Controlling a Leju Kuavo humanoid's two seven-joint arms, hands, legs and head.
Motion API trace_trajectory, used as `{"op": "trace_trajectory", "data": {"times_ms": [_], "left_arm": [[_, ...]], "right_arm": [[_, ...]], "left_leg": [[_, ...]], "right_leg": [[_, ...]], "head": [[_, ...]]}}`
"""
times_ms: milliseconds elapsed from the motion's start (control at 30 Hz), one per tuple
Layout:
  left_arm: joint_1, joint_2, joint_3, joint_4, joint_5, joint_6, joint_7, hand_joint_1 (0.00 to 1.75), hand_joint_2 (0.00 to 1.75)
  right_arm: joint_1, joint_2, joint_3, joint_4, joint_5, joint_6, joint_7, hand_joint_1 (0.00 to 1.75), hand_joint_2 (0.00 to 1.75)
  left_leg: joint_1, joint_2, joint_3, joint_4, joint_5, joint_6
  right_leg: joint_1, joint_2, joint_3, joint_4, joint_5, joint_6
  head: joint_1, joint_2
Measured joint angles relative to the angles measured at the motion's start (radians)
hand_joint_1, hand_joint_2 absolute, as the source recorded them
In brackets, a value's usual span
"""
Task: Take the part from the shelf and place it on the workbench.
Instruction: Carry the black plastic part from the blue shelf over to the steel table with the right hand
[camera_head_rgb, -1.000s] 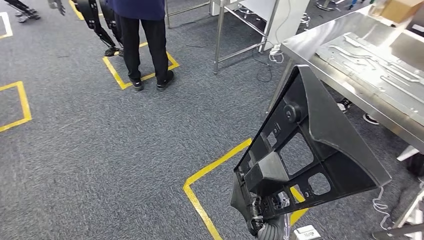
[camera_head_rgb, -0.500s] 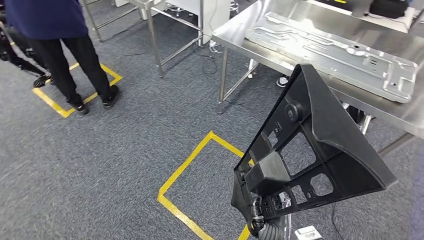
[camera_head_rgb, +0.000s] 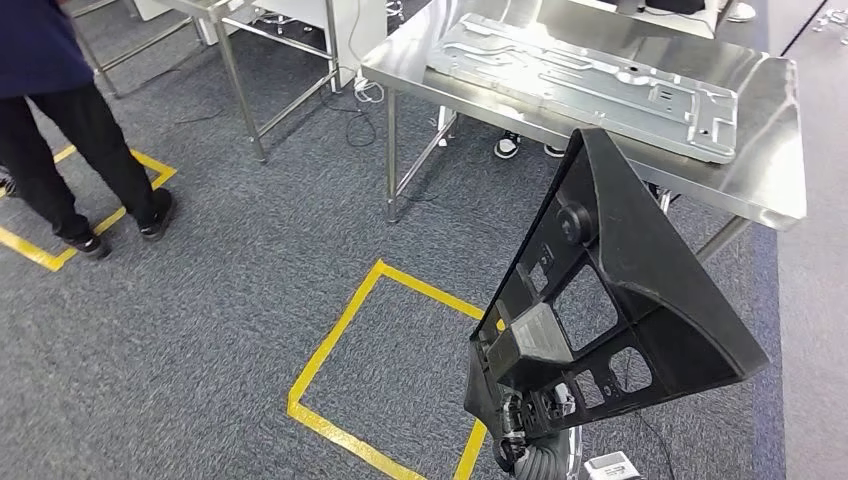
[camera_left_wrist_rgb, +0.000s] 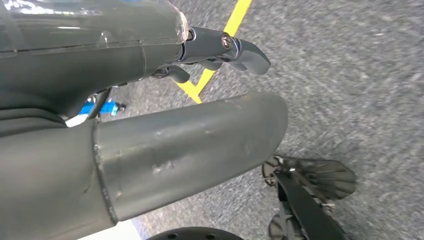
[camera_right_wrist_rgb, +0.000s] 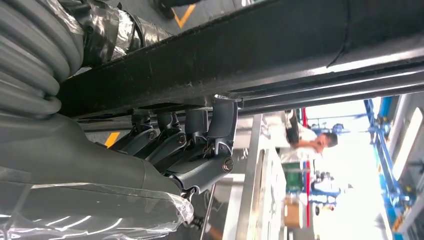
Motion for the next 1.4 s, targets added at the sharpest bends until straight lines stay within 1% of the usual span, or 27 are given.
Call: {"op": "trace_trajectory", "data": {"times_ms": [33,100,167,200,267,300,367,400,433,467,533,600,667,700,733,800,867,900,933,967,1033,1100,1200,1267,1333,1367,1400], "left_arm": [[0.0,0.0,0.0,0.0,0.0,0.0,0.0,0.0,0.0],[-0.002,-0.001,0.0,0.0,-0.002,0.0,0.0,0.0,0.0],[-0.005,-0.002,0.001,0.0,-0.003,0.0,-0.001,0.0,0.0],[-0.006,-0.002,0.001,0.0,-0.003,0.0,-0.001,0.0,0.0],[-0.006,-0.002,0.002,0.0,-0.003,0.0,-0.002,0.0,0.0],[-0.006,-0.001,0.002,0.0,-0.003,0.0,-0.002,0.0,0.0],[-0.003,-0.001,0.003,0.0,-0.003,0.0,-0.001,0.0,0.0],[-0.001,-0.001,0.003,0.0,-0.003,0.0,-0.001,0.0,0.0],[0.001,-0.001,0.003,0.0,-0.003,0.0,-0.001,0.0,0.0],[0.001,0.0,0.004,0.0,-0.003,0.0,-0.001,0.0,0.0],[0.002,0.001,0.005,0.0,-0.003,0.0,0.0,0.0,0.0],[0.0,0.001,0.006,0.0,-0.004,0.0,-0.001,0.0,0.0],[-0.003,0.0,0.006,0.0,-0.004,0.0,-0.001,0.0,0.0],[-0.004,0.0,0.006,0.0,-0.004,0.0,-0.001,0.0,0.0],[-0.003,0.0,0.007,0.0,-0.004,0.0,-0.001,0.0,0.0],[0.0,0.0,0.007,0.0,-0.004,0.0,-0.001,0.0,0.0],[0.002,0.0,0.008,0.0,-0.004,0.0,-0.001,0.0,0.0],[0.002,0.0,0.009,0.0,-0.004,0.0,-0.001,0.0,0.0],[0.002,0.0,0.009,0.0,-0.004,0.0,-0.001,0.0,0.0],[0.001,0.0,0.01,0.0,-0.004,0.0,-0.001,0.0,0.0],[0.001,-0.001,0.011,0.0,-0.004,0.0,-0.001,0.0,0.0],[-0.001,-0.002,0.011,0.0,-0.005,0.0,-0.001,0.0,0.0],[-0.005,-0.002,0.012,0.0,-0.01,0.0,-0.001,0.0,0.0],[-0.007,-0.001,0.013,0.0,-0.012,0.001,0.0,0.0,0.0],[-0.006,-0.001,0.014,0.0,-0.013,0.001,0.0,0.0,0.0],[-0.005,-0.001,0.015,0.0,-0.014,0.001,0.001,0.0,0.0],[-0.003,-0.001,0.015,0.0,-0.015,0.001,0.002,0.0,0.0]], "right_arm": [[0.0,0.0,0.0,0.0,0.0,0.0,0.002,1.75,1.75],[-0.001,0.0,0.001,0.0,0.001,-0.001,0.005,1.75,1.75],[-0.001,0.0,0.001,0.0,0.001,-0.002,0.007,1.75,1.75],[0.0,0.0,0.002,-0.001,0.001,-0.003,0.007,1.75,1.75],[-0.001,0.0,0.003,-0.001,0.001,-0.003,0.007,1.75,1.75],[-0.002,0.0,0.004,-0.001,0.001,-0.003,0.007,1.75,1.75],[-0.003,0.0,0.005,0.0,0.002,-0.003,0.008,1.75,1.75],[-0.003,0.0,0.005,0.0,0.002,-0.003,0.008,1.75,1.75],[-0.003,0.0,0.005,0.0,0.002,-0.003,0.008,1.75,1.75],[-0.003,0.0,0.005,0.0,0.001,-0.003,0.008,1.75,1.75],[-0.003,0.0,0.005,0.001,0.001,-0.002,0.008,1.75,1.75],[-0.004,0.0,0.004,0.001,0.001,-0.002,0.008,1.75,1.75],[-0.004,0.0,0.004,0.0,0.002,-0.002,0.008,1.75,1.75],[-0.003,0.0,0.004,0.0,0.002,-0.003,0.008,1.75,1.75],[-0.004,0.0,0.004,0.0,0.002,-0.003,0.008,1.75,1.75],[-0.005,0.0,0.004,-0.001,0.002,-0.004,0.008,1.75,1.75],[-0.006,0.0,0.004,0.0,0.002,-0.004,0.008,1.75,1.75],[-0.005,0.0,0.004,0.0,0.002,-0.004,0.008,1.75,1.75],[-0.005,0.0,0.004,0.001,0.002,-0.004,0.008,1.75,1.75],[-0.005,0.0,0.004,0.001,0.002,-0.004,0.008,1.75,1.75],[-0.006,0.0,0.004,0.001,0.002,-0.004,0.008,1.75,1.75],[-0.006,0.0,0.005,0.002,0.002,-0.004,0.008,1.75,1.75],[-0.005,0.0,0.005,0.001,0.005,-0.008,0.01,1.75,1.75],[-0.005,0.0,0.006,0.001,0.008,-0.013,0.011,1.75,1.75],[-0.007,0.0,0.008,0.001,0.013,-0.017,0.014,1.75,1.75],[-0.007,0.0,0.009,0.001,0.015,-0.018,0.015,1.75,1.75],[-0.007,0.0,0.01,0.002,0.016,-0.019,0.016,1.75,1.75]], "left_leg": [[-0.001,0.009,0.005,-0.002,-0.004,-0.003],[-0.003,0.029,0.013,-0.007,-0.007,-0.012],[-0.004,0.049,0.025,-0.015,-0.011,-0.023],[-0.004,0.039,0.029,-0.011,-0.018,-0.028],[-0.003,-0.014,0.007,0.05,-0.059,-0.034],[-0.002,-0.045,-0.022,0.111,-0.088,-0.035],[-0.002,-0.067,-0.091,0.232,-0.13,-0.037],[-0.002,-0.069,-0.109,0.254,-0.123,-0.038],[-0.002,-0.071,-0.109,0.237,-0.095,-0.037],[-0.001,-0.077,-0.091,0.183,-0.052,-0.036],[0.0,-0.119,-0.044,0.059,0.009,-0.031],[-0.002,-0.149,-0.026,0.011,0.017,-0.022],[-0.004,-0.134,-0.023,0.005,0.019,-0.01],[-0.003,-0.122,-0.02,0.001,0.021,-0.004],[-0.001,-0.11,-0.017,-0.004,0.024,0.001],[0.001,-0.083,-0.014,-0.009,0.024,0.008],[0.0,-0.056,-0.012,-0.009,0.02,0.01],[0.0,-0.042,-0.01,-0.009,0.017,0.009],[0.0,-0.029,-0.006,-0.009,0.013,0.008],[0.0,-0.016,0.0,-0.009,0.008,0.006],[-0.001,0.006,0.014,-0.011,-0.001,0.001],[-0.003,0.025,0.024,-0.015,-0.01,-0.009],[-0.004,0.047,0.046,-0.027,-0.018,-0.028],[-0.003,0.009,0.039,0.011,-0.048,-0.036],[0.0,-0.047,-0.022,0.132,-0.106,-0.037],[0.0,-0.06,-0.061,0.2,-0.13,-0.038],[0.0,-0.065,-0.09,0.245,-0.135,-0.04]], "right_leg": [[0.007,-0.024,0.031,-0.06,0.019,-0.008],[0.02,-0.049,0.052,-0.107,0.022,-0.021],[0.017,-0.025,0.054,-0.118,0.027,-0.029],[0.013,-0.012,0.06,-0.129,0.031,-0.032],[0.002,0.014,0.075,-0.149,0.039,-0.04],[0.003,0.026,0.077,-0.152,0.039,-0.043],[0.004,0.056,0.077,-0.149,0.038,-0.046],[0.005,0.072,0.077,-0.147,0.036,-0.047],[0.006,0.089,0.078,-0.143,0.034,-0.045],[0.005,0.105,0.079,-0.137,0.031,-0.042],[0.004,0.13,0.074,-0.121,0.022,-0.034],[0.002,0.149,0.064,-0.109,0.016,-0.021],[0.0,0.166,0.058,-0.109,0.018,-0.009],[0.0,0.155,0.055,-0.105,0.016,-0.004],[0.001,0.131,0.047,-0.088,0.005,0.002],[0.001,0.067,0.001,0.006,-0.046,0.013],[-0.005,0.043,-0.066,0.13,-0.095,0.021],[-0.008,0.04,-0.085,0.159,-0.095,0.023],[-0.01,0.037,-0.083,0.149,-0.075,0.024],[-0.011,0.03,-0.06,0.101,-0.039,0.023],[-0.005,-0.007,0.008,-0.036,0.024,0.013],[0.006,-0.034,0.042,-0.106,0.039,0.0],[0.008,-0.006,0.05,-0.121,0.038,-0.018],[0.0,0.017,0.061,-0.137,0.043,-0.03],[-0.002,0.039,0.066,-0.143,0.044,-0.039],[-0.001,0.052,0.066,-0.142,0.043,-0.041],[0.0,0.067,0.068,-0.141,0.041,-0.043]], "head": [[0.0,0.0],[0.0,0.0],[0.0,0.0],[0.0,0.0],[-0.001,0.0],[-0.001,0.0],[-0.001,0.0],[-0.001,0.0],[-0.001,0.0],[-0.001,0.0],[-0.001,0.0],[-0.001,0.0],[-0.001,0.0],[-0.001,0.0],[-0.001,0.0],[0.0,0.0],[0.0,0.0],[0.0,0.0],[0.0,0.0],[0.0,0.0],[0.0,0.0],[0.0,0.0],[0.0,0.0],[-0.001,0.0],[-0.001,0.0],[-0.001,0.0],[-0.001,0.0]]}}
